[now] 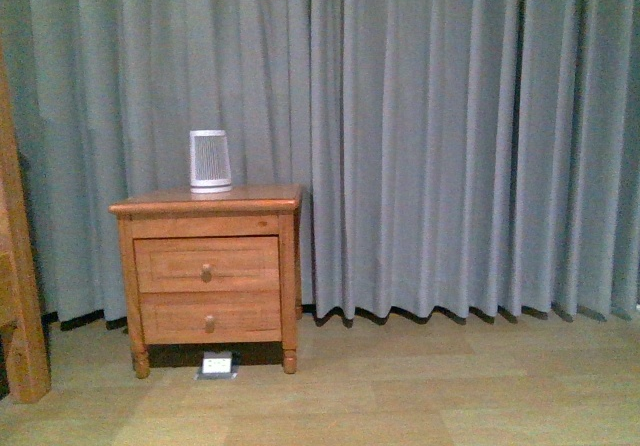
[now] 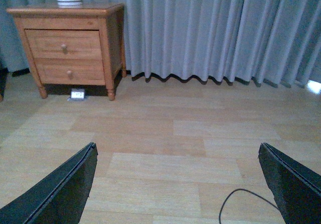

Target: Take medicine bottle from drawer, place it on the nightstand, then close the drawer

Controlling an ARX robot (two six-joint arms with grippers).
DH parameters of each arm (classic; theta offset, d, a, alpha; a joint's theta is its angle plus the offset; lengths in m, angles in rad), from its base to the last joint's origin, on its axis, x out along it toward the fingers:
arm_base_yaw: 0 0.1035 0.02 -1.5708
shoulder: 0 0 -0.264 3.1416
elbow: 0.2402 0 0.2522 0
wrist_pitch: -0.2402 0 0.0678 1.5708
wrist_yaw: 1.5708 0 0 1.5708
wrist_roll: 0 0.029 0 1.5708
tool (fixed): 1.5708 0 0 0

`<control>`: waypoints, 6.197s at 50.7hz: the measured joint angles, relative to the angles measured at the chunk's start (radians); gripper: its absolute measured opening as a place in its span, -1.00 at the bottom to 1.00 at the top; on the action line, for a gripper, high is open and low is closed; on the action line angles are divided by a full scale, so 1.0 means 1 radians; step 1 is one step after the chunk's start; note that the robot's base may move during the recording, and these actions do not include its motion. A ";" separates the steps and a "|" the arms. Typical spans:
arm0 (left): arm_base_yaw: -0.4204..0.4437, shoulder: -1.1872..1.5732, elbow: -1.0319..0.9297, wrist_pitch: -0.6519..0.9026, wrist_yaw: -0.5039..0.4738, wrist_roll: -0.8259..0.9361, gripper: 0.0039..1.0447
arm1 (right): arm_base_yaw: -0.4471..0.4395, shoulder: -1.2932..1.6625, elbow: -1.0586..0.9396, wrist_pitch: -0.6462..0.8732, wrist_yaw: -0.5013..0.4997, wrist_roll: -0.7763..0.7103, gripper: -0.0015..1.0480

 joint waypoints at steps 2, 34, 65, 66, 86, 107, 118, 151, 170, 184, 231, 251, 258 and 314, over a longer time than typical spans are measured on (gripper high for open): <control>0.000 0.000 0.000 0.000 0.000 0.000 0.87 | 0.000 0.000 0.000 0.000 0.000 0.000 0.87; 0.000 0.000 0.000 0.000 0.003 0.000 0.87 | 0.000 0.000 0.000 0.000 0.002 0.000 0.87; 0.000 0.000 0.000 0.000 0.000 0.000 0.87 | 0.000 0.000 0.000 0.000 0.000 0.000 0.87; 0.000 0.000 0.000 0.000 0.001 0.000 0.87 | 0.000 0.000 0.000 0.000 0.000 0.000 0.87; 0.000 0.000 0.000 0.000 0.001 0.000 0.87 | 0.000 0.000 0.000 0.000 0.000 0.000 0.87; 0.048 0.488 0.063 0.248 0.032 -0.089 0.87 | 0.000 0.000 0.000 0.000 0.000 0.000 0.87; 0.032 1.196 0.297 0.846 -0.041 -0.087 0.87 | 0.000 0.000 0.000 0.000 0.000 0.000 0.87; -0.003 2.382 1.143 1.123 -0.021 0.005 0.87 | 0.000 0.000 0.000 0.000 0.000 0.000 0.87; 0.053 2.540 1.402 1.006 -0.008 0.054 0.81 | 0.000 0.000 0.000 0.000 0.000 0.000 0.87; 0.053 2.591 1.479 0.947 -0.008 0.043 0.82 | 0.000 0.000 0.000 0.000 0.000 0.000 0.87; 0.077 2.601 1.445 1.002 -0.032 0.039 -0.55 | 0.000 0.000 0.000 0.000 0.000 0.000 0.87; 0.057 2.459 1.028 1.262 -0.084 0.069 -0.55 | 0.000 0.000 0.000 0.000 0.000 0.000 0.87; 0.057 2.406 0.886 1.322 -0.091 0.087 -0.55 | 0.000 0.000 0.000 0.000 0.000 0.000 0.87; 0.047 1.757 0.455 0.947 0.055 0.156 0.87 | 0.000 0.000 0.000 0.000 0.000 0.000 0.87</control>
